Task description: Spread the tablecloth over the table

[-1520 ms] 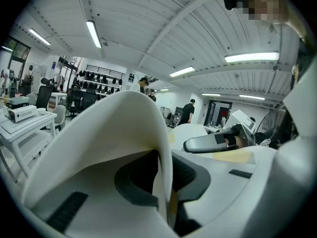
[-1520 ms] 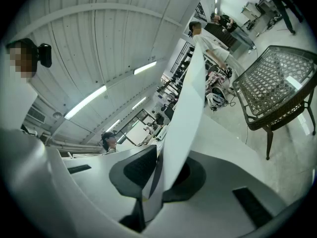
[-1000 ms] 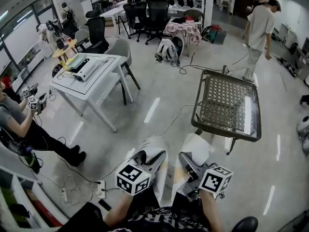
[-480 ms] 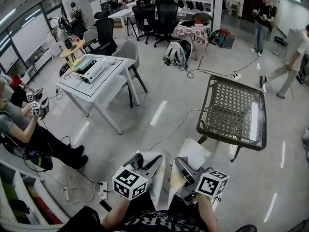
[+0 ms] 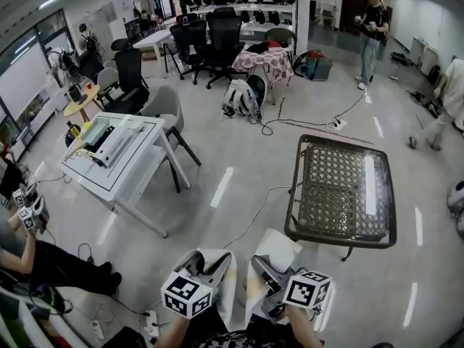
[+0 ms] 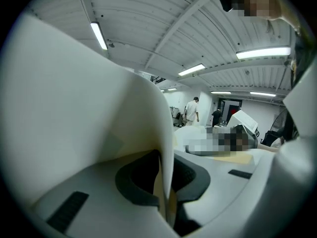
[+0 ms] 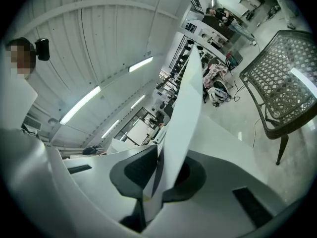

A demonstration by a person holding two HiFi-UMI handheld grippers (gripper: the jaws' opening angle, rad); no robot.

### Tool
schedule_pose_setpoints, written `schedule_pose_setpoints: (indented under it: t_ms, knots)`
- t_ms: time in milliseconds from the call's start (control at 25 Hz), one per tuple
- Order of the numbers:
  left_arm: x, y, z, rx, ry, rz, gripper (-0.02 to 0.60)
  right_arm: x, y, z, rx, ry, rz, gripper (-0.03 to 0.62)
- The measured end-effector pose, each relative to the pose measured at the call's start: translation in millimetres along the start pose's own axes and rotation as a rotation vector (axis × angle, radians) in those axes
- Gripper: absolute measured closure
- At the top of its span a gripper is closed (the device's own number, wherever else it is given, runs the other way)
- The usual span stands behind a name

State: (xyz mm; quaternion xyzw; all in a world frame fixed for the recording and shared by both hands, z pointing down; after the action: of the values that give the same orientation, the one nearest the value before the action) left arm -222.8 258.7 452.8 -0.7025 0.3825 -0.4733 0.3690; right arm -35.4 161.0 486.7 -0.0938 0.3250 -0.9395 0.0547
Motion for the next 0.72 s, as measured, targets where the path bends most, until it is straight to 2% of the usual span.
schedule_pose_setpoints:
  t_ms: [160, 400, 720]
  knots:
    - [54, 39, -60, -0.01, -0.05, -0.011, 0.541, 49, 50, 25, 0.013, -0.077, 0.018, 0.56]
    - [116, 100, -144, 0.004, -0.124, -0.018, 0.543, 126, 116, 52, 0.007, -0.113, 0.046, 0.56]
    - [180, 151, -217, 0.078, -0.201, -0.005, 0.545, 190, 175, 71, -0.089, -0.206, 0.021, 0.559]
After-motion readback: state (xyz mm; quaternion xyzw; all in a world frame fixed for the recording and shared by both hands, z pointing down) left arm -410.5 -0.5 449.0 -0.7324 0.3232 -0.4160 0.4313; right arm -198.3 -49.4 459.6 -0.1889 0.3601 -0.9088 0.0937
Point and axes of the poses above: the fingertips, and each gripper's own axes: x forward along the fingers, z to its right, y out of its top, the point moved 10 cm from there along -x, backward along the fingers, and after that the axes turned 6 degrees about -x, right-handed, at the moved point
